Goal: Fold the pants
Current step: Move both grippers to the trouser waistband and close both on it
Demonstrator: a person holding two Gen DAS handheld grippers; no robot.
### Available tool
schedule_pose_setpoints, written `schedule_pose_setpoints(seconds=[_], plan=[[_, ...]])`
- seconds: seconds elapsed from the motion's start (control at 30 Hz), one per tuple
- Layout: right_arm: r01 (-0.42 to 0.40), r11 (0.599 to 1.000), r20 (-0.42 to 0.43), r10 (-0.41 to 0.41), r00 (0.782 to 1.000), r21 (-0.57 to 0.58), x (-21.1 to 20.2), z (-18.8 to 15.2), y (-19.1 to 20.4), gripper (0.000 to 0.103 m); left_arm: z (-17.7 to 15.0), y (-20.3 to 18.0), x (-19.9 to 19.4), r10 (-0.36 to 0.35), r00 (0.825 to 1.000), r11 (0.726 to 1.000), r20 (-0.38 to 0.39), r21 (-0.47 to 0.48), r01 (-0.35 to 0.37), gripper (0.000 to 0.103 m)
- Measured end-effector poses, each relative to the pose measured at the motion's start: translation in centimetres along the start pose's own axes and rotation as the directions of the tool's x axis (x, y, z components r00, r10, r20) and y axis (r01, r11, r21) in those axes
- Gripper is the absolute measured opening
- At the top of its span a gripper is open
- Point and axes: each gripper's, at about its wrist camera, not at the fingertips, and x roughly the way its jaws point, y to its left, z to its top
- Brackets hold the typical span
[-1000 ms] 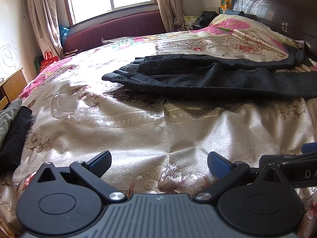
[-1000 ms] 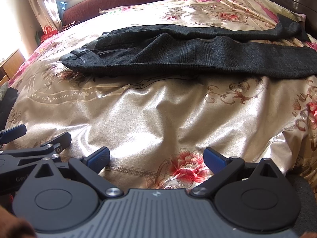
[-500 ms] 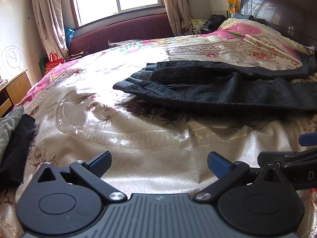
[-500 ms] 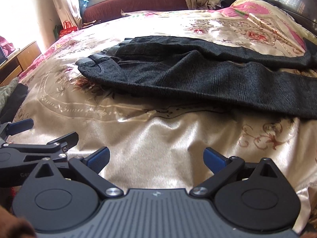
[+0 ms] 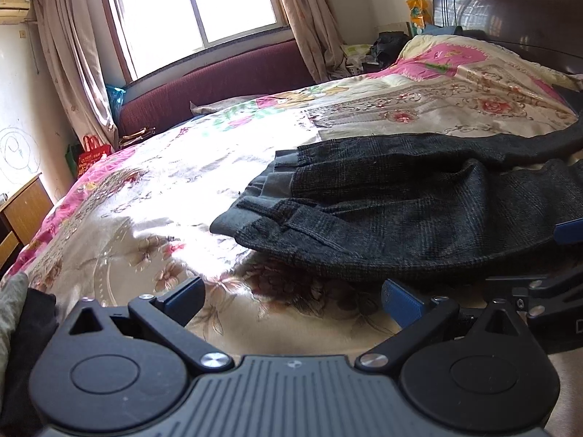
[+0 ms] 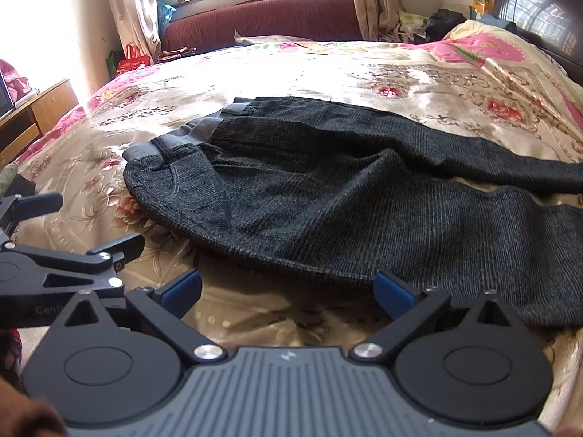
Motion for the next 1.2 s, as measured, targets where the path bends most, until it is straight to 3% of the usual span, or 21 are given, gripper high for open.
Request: schedule_pose_setpoints(seconds=[0.27,0.43,0.6,0.67,0.73,0.77,0.9,0.93,0.97,1.1,1.2], plan=[[-0.022,0.987,-0.004,0.022,1.0,-0.162,3.2,1.1,2.1,0.095,2.7,4.0,5.3,-0.022,1.0,0.999,-0.002,-0.045,0.022,0.103],[-0.016,0.971,0.01,0.019,1.0,-0.237,4.5,1.4,3.4,0.086,3.9,4.3,8.7,-0.066,0.998,0.997,-0.004,0.036,0.066,0.103],[-0.033,0.979,-0.008,0.032,0.999,-0.203,5.4,1.6,2.9,0.083,4.0,4.5,10.9,-0.138,0.989,0.987,-0.047,0.076,0.141,0.103],[-0.044,0.978,-0.006,0.044,0.999,-0.204,5.5,1.6,2.7,0.073,3.7,4.5,11.2,-0.142,0.988,0.985,-0.06,0.086,0.146,0.101],[-0.046,0.975,-0.013,0.044,0.999,-0.218,5.7,1.6,2.6,0.061,3.4,4.5,11.3,-0.118,0.99,0.987,-0.076,0.101,0.126,0.084],[-0.046,0.974,-0.015,0.044,0.999,-0.22,5.8,1.6,2.6,0.059,3.3,4.6,11.4,-0.101,0.991,0.989,-0.092,0.101,0.11,0.071],[-0.054,0.976,-0.016,0.051,0.999,-0.211,5.7,2.3,2.5,0.038,3.1,6.0,11.3,-0.143,0.982,0.988,-0.125,0.045,0.15,0.066],[-0.069,0.974,-0.019,0.067,0.998,-0.214,5.6,2.4,2.6,0.024,3.1,6.0,11.1,-0.148,0.981,0.987,-0.127,0.041,0.154,0.065],[-0.087,0.973,-0.03,0.083,0.996,-0.212,5.5,2.5,2.8,0.017,3.1,6.0,10.9,-0.147,0.981,0.987,-0.127,0.046,0.154,0.064],[-0.067,0.966,-0.029,0.062,0.998,-0.248,5.0,2.1,3.8,0.014,2.7,6.1,9.3,-0.139,0.982,0.985,-0.131,0.085,0.151,0.062],[-0.116,0.968,-0.058,0.106,0.993,-0.221,4.4,2.0,3.9,0.013,1.8,7.1,7.6,-0.131,0.982,0.987,-0.137,0.078,0.143,0.062]])
